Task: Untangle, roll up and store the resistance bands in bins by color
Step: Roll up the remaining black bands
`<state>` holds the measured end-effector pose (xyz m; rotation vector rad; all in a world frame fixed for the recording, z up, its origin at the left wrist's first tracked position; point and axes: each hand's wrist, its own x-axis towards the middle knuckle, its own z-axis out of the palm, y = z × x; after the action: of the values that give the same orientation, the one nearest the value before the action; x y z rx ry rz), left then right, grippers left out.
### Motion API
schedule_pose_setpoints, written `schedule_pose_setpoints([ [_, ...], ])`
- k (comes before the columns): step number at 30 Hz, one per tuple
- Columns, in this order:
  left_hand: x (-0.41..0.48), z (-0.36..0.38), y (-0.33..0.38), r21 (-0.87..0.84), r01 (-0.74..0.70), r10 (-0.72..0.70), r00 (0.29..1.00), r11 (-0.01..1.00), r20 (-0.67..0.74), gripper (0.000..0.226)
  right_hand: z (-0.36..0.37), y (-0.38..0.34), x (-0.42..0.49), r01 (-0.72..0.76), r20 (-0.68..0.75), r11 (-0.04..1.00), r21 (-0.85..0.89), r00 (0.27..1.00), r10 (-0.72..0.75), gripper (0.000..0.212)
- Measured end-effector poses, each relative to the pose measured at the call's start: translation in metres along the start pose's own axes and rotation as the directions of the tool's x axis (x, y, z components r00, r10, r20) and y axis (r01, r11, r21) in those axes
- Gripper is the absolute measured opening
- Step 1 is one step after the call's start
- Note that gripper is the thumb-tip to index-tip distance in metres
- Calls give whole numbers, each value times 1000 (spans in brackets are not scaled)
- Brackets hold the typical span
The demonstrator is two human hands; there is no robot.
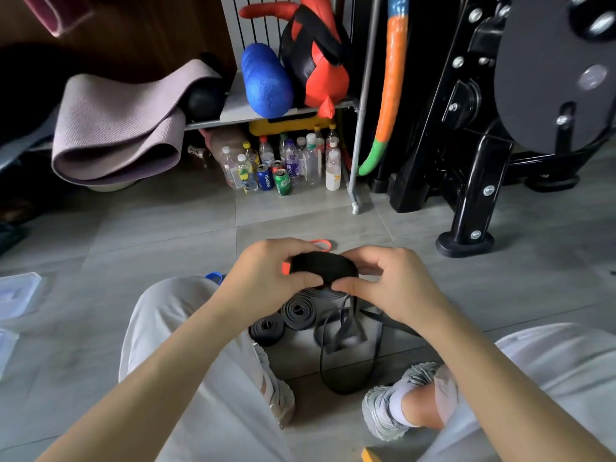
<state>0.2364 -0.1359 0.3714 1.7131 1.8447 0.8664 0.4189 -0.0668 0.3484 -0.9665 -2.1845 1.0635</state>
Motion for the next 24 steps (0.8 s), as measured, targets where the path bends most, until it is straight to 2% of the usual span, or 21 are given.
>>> schedule_pose_setpoints([
  [2, 0, -4, -3, -172, 15, -22, 999, 985, -41, 44, -5, 3, -3, -30, 2, 998, 63, 1000, 30, 34],
  [5, -1, -4, -7, -422, 48, -74, 996, 905, -45, 41, -8, 5, -5, -60, -23, 980, 188, 998, 66, 38],
  [8, -5, 6, -8, -662, 143, -193, 981, 735, -3, 32, -7, 6, -4, -67, -37, 947, 315, 996, 83, 40],
  [10, -6, 14, -11, -803, 185, -264, 964, 567, 35, 40, -5, 6, -5, -51, -44, 927, 371, 996, 72, 39],
  [13, -8, 23, -13, -902, 211, -300, 949, 377, 96, 43, -1, 6, -6, -28, -71, 910, 414, 995, 64, 40],
  [16, -10, 31, -16, -927, 247, -300, 941, 283, 159, 39, 4, 11, -8, -37, -98, 909, 415, 992, 85, 38],
  [17, -11, 32, -17, -921, 261, -302, 938, 289, 171, 36, 4, 12, -8, -50, -92, 909, 413, 991, 96, 37],
  [18, -10, 31, -18, -892, 265, -296, 942, 367, 158, 32, 4, 13, -8, -64, -80, 918, 391, 991, 103, 35],
  [19, -10, 29, -19, -799, 238, -271, 957, 552, 98, 30, 4, 13, -8, -82, -64, 930, 357, 992, 112, 34],
  [20, -9, 25, -19, -601, 174, -208, 978, 780, 13, 35, 3, 13, -7, -94, -51, 950, 298, 992, 114, 33],
  [21, -8, 20, -18, -342, 93, -111, 993, 935, -34, 45, 3, 13, -5, -94, -41, 975, 200, 994, 104, 31],
  [22, -7, 15, -15, -92, 9, -14, 999, 996, -45, 53, 4, 13, -2, -73, -25, 995, 75, 997, 75, 26],
  [24, -2, 9, -3, 244, -115, 110, 993, 963, 34, 55, 6, 8, 3, 4, 36, 990, -143, 999, 1, 25],
])
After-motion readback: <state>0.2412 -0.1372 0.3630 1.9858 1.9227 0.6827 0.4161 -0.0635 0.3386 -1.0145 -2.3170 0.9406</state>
